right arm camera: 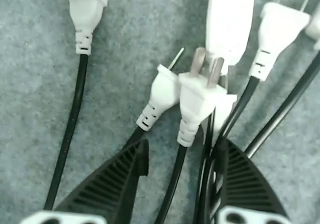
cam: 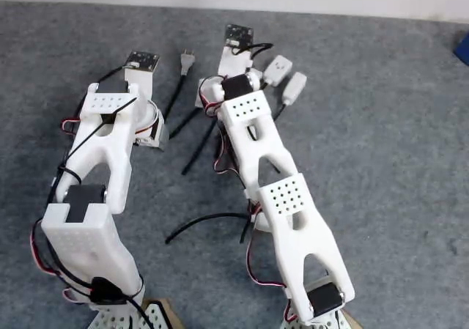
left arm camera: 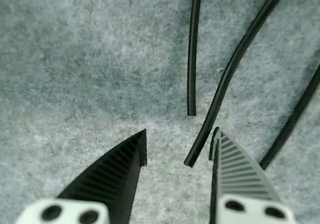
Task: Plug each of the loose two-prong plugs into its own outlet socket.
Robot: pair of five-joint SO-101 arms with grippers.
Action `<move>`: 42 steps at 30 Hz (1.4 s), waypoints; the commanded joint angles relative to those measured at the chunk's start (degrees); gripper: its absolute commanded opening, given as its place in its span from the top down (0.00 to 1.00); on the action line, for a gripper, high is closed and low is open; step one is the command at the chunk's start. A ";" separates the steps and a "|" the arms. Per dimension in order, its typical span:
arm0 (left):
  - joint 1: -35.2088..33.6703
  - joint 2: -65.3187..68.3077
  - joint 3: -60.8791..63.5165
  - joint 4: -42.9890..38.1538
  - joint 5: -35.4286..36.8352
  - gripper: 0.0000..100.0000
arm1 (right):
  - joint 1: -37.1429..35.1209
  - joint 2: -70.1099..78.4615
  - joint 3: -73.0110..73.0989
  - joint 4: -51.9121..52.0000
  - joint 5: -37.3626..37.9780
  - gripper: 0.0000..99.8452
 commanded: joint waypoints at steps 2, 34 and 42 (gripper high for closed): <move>0.92 -0.22 -1.27 -0.70 0.26 0.78 | -0.75 -2.15 -0.75 -1.01 0.26 0.78; 0.92 -0.22 -1.27 -0.70 0.26 0.78 | -0.13 -2.95 -12.97 4.00 0.00 0.78; 0.92 -0.22 -1.27 -0.70 0.26 0.78 | -2.42 5.85 -13.14 -1.19 -0.09 0.78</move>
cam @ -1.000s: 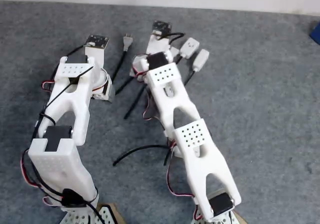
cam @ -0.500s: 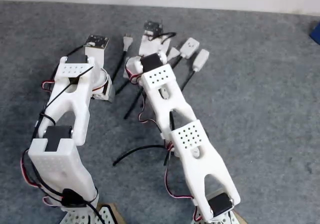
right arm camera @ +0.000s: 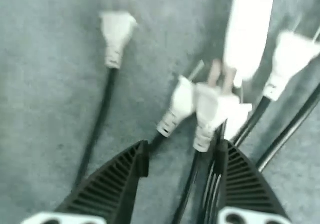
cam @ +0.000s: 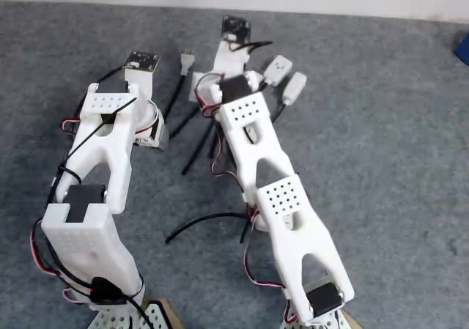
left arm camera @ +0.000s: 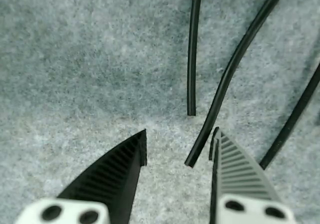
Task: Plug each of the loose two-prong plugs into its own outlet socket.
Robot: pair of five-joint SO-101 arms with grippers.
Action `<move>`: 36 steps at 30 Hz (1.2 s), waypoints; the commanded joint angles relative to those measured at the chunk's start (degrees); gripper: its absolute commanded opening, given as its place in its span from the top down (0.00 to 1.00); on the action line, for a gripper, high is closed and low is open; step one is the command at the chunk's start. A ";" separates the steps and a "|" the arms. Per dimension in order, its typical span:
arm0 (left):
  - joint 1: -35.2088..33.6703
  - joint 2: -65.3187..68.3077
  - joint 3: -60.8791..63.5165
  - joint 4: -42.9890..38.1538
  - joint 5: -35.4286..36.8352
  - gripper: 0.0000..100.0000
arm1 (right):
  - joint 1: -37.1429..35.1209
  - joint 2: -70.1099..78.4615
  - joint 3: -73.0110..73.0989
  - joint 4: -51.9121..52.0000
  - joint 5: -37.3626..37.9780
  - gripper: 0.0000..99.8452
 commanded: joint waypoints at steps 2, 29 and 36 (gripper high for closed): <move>0.84 -0.22 -1.27 -0.70 0.26 0.78 | -1.80 2.24 -2.68 -2.95 0.44 0.78; 0.75 -0.22 -1.19 -0.35 0.26 0.78 | 2.86 3.30 -2.42 -4.53 4.04 0.99; 0.92 -0.22 -1.19 -0.53 0.26 0.78 | 0.40 0.04 -5.67 5.85 4.04 0.99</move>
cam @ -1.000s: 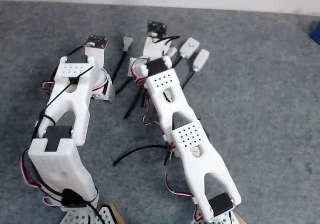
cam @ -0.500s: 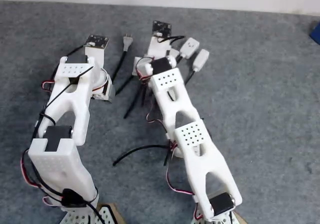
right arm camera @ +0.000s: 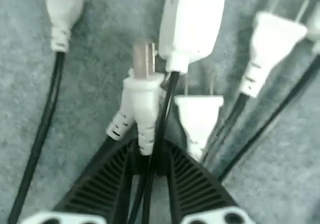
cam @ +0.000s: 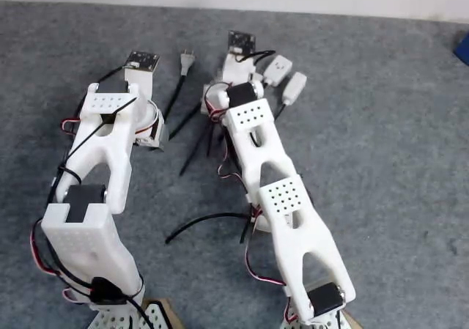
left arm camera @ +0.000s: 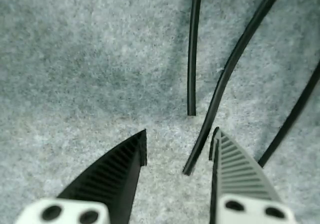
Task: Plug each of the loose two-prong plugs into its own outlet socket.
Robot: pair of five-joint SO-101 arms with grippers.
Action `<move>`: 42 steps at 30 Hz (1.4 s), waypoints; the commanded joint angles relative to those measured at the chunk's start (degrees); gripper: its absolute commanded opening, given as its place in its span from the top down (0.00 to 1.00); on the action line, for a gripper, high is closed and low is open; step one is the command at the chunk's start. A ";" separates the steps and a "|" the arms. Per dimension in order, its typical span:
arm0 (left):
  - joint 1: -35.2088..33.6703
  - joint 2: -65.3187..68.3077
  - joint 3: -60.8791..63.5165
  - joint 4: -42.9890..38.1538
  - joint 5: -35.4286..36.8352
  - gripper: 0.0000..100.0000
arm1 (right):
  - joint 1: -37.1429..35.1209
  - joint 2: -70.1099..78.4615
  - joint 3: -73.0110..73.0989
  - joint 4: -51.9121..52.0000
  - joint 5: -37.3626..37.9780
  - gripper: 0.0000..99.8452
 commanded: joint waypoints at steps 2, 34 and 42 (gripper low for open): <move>0.75 -0.13 -1.19 -0.62 0.26 0.78 | -0.84 -6.64 -5.49 5.93 0.62 0.99; 1.27 -0.04 -1.19 -0.79 0.18 0.78 | 44.18 -23.25 24.84 21.14 31.47 0.99; 2.15 0.04 -1.10 -0.79 0.18 0.78 | 48.22 -15.60 28.18 21.14 58.37 0.99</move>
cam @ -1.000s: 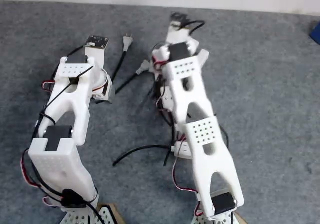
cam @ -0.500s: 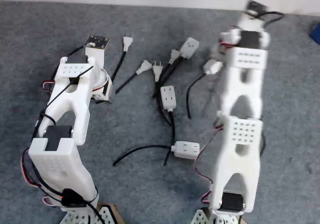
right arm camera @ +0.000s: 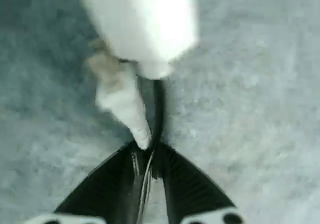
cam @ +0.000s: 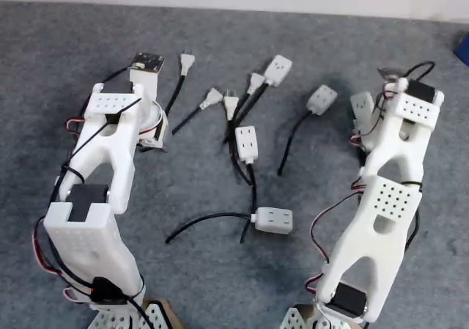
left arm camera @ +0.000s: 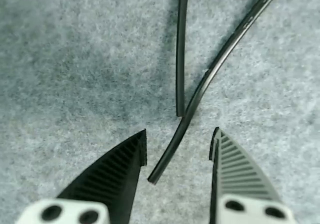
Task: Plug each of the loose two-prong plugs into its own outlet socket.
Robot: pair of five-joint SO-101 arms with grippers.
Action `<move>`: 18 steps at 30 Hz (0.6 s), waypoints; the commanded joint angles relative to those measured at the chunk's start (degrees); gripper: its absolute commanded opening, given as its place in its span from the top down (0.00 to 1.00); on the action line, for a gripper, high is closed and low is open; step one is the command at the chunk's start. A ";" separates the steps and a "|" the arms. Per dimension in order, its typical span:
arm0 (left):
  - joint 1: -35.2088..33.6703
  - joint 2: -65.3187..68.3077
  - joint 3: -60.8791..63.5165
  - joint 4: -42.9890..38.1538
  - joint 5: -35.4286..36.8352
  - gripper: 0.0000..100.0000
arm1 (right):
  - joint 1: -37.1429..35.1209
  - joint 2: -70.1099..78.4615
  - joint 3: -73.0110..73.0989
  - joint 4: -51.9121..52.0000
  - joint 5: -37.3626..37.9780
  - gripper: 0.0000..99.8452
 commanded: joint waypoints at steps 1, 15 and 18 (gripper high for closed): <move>0.92 -0.22 -1.10 -0.88 0.18 0.78 | 2.24 1.01 0.40 0.92 7.91 0.99; 0.84 -0.31 0.75 -4.75 0.18 0.78 | -1.71 -16.04 14.29 1.27 14.51 0.99; 0.84 -0.31 1.01 -4.75 0.18 0.78 | -2.95 -24.75 23.60 1.19 16.35 0.99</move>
